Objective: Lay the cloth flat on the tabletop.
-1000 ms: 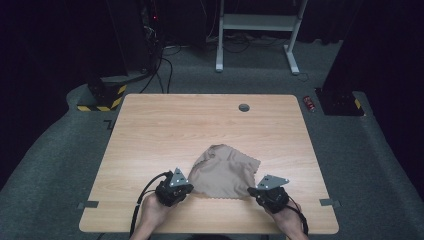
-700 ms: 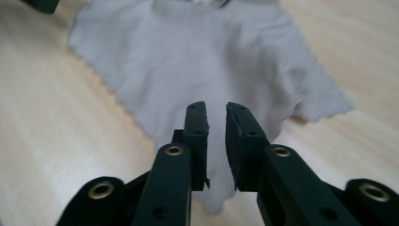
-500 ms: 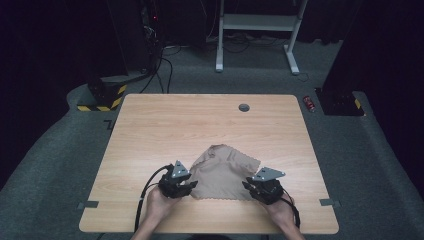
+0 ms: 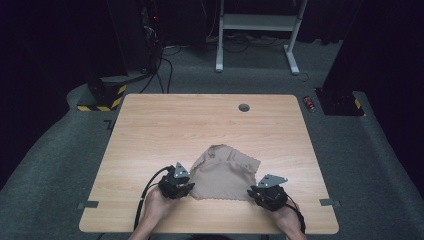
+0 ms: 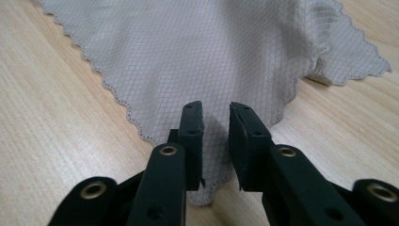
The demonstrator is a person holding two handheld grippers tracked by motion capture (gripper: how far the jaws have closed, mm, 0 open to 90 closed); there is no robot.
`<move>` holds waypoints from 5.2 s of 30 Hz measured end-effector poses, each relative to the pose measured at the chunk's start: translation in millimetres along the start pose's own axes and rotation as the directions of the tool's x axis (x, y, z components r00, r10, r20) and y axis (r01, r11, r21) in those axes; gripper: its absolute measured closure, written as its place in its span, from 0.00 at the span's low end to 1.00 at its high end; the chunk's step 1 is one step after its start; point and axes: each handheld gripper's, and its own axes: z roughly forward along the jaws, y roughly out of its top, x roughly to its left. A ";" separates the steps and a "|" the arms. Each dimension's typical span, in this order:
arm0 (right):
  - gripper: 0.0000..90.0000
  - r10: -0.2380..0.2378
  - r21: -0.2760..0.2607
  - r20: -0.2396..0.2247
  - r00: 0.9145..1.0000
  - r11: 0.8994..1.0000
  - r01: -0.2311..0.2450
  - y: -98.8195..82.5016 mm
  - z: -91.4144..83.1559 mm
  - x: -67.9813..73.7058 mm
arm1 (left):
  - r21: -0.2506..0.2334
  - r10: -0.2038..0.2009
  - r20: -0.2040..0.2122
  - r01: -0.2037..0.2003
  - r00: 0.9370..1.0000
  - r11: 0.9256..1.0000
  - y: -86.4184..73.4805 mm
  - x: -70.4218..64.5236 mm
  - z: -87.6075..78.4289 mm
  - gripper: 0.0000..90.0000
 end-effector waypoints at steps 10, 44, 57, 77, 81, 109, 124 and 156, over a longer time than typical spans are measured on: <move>0.75 0.073 -0.136 0.053 0.996 0.988 -0.065 29.2 5.2 -22.4 | -0.099 -0.055 -0.046 0.051 0.997 0.994 50.8 15.3 12.9 0.61; 1.00 0.118 -0.008 0.201 0.973 0.993 -0.119 53.6 30.3 -76.4 | -0.061 -0.049 -0.095 0.044 0.994 0.997 110.7 34.9 61.5 0.98; 1.00 0.092 -0.027 0.258 0.962 0.996 -0.088 91.2 37.4 -88.6 | -0.072 -0.121 -0.179 0.109 0.976 0.991 106.1 65.6 61.5 0.98; 0.82 0.122 0.020 0.234 0.964 0.991 -0.131 90.5 58.1 -93.8 | -0.053 -0.142 -0.182 0.134 0.973 0.990 94.8 74.3 65.4 0.99; 0.91 0.149 0.059 0.217 0.965 0.985 -0.165 85.6 73.2 -98.6 | -0.051 -0.140 -0.180 0.133 0.974 0.990 93.8 75.3 64.1 0.99; 0.85 0.117 -0.033 0.147 0.982 0.993 -0.114 81.4 43.9 -83.2 | -0.079 -0.158 -0.191 0.145 0.969 0.986 70.6 63.6 36.0 0.62; 0.72 0.125 -0.093 0.112 0.986 0.989 -0.115 26.5 38.0 -52.1 | -0.105 -0.092 -0.074 0.084 0.993 0.991 -13.2 -0.5 -13.5 0.60; 0.79 0.115 -0.142 0.064 0.991 0.984 -0.105 27.8 16.6 -37.4 | -0.189 -0.077 -0.098 0.057 0.992 0.980 -3.6 -5.6 -18.9 0.73</move>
